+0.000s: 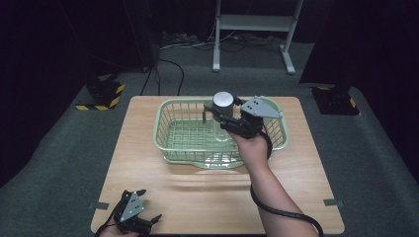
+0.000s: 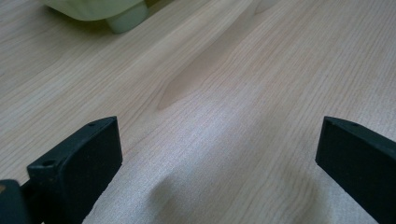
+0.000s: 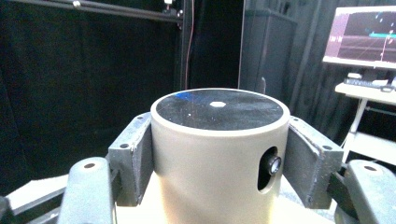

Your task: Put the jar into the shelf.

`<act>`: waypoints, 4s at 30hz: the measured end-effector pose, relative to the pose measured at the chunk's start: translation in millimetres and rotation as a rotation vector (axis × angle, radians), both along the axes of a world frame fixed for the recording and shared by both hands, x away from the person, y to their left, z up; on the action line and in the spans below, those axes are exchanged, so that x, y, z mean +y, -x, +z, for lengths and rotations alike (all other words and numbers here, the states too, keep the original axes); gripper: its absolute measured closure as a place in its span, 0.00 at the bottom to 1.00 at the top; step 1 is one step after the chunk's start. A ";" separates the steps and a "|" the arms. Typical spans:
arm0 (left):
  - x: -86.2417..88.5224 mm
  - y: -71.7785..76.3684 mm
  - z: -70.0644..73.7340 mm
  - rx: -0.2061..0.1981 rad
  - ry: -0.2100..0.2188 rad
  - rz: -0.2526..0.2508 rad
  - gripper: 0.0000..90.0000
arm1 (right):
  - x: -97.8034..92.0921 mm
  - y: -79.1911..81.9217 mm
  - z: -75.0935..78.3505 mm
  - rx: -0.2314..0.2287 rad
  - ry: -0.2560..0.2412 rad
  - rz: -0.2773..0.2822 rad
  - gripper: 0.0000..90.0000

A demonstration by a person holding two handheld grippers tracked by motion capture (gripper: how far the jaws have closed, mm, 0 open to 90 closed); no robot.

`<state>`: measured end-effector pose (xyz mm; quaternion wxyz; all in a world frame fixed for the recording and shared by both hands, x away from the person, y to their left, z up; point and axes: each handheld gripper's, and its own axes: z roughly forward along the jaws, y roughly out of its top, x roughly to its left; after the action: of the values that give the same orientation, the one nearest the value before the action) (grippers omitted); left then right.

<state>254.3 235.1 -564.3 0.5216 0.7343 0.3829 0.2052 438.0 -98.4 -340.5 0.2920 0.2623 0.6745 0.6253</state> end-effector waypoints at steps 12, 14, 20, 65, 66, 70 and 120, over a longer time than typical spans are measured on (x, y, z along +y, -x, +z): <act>-0.6 0.7 -0.2 -0.003 0.006 0.001 0.01 | 14.3 -26.6 -15.6 0.107 0.045 -0.009 0.37; -0.4 0.5 0.0 -0.002 0.013 0.002 0.01 | 14.9 -32.3 -18.7 0.130 0.052 -0.008 0.37; 0.0 0.6 0.2 -0.003 0.015 0.000 0.01 | 16.1 -44.1 -28.9 0.203 0.073 -0.013 0.37; -0.6 0.9 -0.1 -0.005 0.015 -0.002 0.01 | 20.1 -57.2 -47.5 0.336 0.219 0.010 0.36; -0.6 0.9 -0.1 -0.006 0.013 -0.003 0.01 | 20.4 -56.2 -47.5 0.333 0.223 0.011 0.36; -0.6 1.2 -0.2 -0.007 0.008 -0.006 0.01 | 21.3 -54.5 -47.8 0.328 0.227 0.012 0.36; -1.4 1.1 -0.5 -0.002 0.003 -0.007 0.01 | 2.0 -0.8 -35.4 0.217 0.151 0.008 0.00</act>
<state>253.2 233.7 -564.9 0.5240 0.7346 0.3800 0.2036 438.8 -96.4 -375.8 0.2335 0.3029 0.7485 0.5417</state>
